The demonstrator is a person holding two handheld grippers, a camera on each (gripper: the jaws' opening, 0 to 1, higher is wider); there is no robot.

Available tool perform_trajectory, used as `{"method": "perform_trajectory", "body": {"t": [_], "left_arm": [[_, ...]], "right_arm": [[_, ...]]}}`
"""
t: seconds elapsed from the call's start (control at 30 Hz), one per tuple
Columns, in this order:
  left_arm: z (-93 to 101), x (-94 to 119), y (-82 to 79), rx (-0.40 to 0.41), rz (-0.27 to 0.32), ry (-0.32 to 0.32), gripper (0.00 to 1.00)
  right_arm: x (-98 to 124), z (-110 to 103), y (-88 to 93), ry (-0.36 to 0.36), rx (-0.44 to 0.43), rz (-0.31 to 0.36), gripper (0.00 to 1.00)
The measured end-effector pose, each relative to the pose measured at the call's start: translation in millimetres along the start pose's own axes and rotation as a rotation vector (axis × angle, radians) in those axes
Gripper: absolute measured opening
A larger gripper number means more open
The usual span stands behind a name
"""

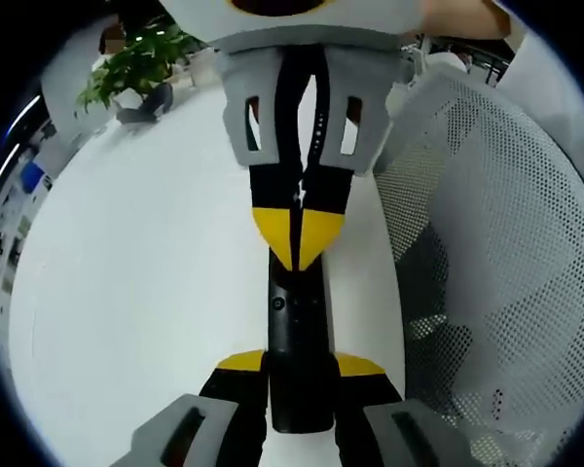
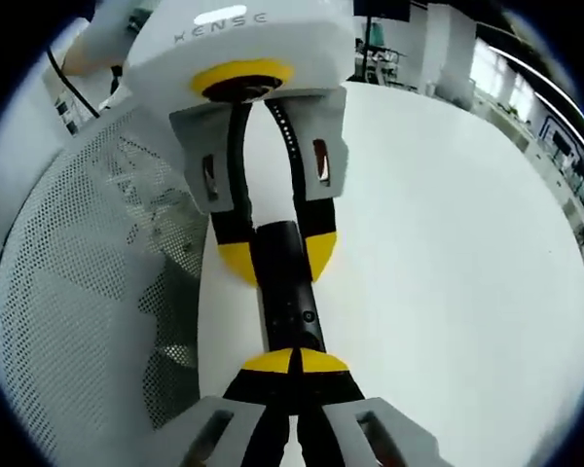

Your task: Press the specified remote control buttons in sequence, fully releasing each button before pressing the next.

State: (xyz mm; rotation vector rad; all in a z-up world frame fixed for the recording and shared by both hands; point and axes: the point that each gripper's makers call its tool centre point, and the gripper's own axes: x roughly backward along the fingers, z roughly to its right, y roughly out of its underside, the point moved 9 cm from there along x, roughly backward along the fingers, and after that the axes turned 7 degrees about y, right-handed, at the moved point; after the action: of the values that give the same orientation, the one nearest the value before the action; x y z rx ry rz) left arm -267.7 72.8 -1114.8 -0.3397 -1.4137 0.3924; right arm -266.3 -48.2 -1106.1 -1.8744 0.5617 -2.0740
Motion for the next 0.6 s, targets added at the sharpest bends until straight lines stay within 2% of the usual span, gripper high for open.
{"method": "perform_trajectory", "body": {"t": [0.07,0.13,0.17,0.23,0.4,0.6], "left_arm": [[-0.5,-0.5,-1.9,-0.002,-0.012,0.002,0.23],[-0.4,-0.6,-2.8,-0.001,-0.02,0.003,0.23],[-0.4,-0.6,-2.9,-0.003,-0.022,0.004,0.23],[-0.2,-0.5,-2.7,-0.002,-0.023,0.003,0.23],[0.2,-0.5,-2.1,0.01,-0.013,-0.001,0.23],[0.3,-0.6,-2.4,0.015,-0.016,-0.005,0.23]], "right_arm": [[0.6,-1.8,-0.5,0.038,-0.039,-0.014,0.0],[1.2,-2.3,2.0,0.05,-0.061,0.008,0.0],[1.6,-1.5,4.6,0.043,-0.121,0.035,0.0],[2.6,0.5,7.8,0.029,-0.182,0.062,0.0],[3.1,1.6,8.6,0.009,-0.127,0.071,0.0],[5.3,4.5,11.9,-0.009,-0.154,0.06,0.0]]}}
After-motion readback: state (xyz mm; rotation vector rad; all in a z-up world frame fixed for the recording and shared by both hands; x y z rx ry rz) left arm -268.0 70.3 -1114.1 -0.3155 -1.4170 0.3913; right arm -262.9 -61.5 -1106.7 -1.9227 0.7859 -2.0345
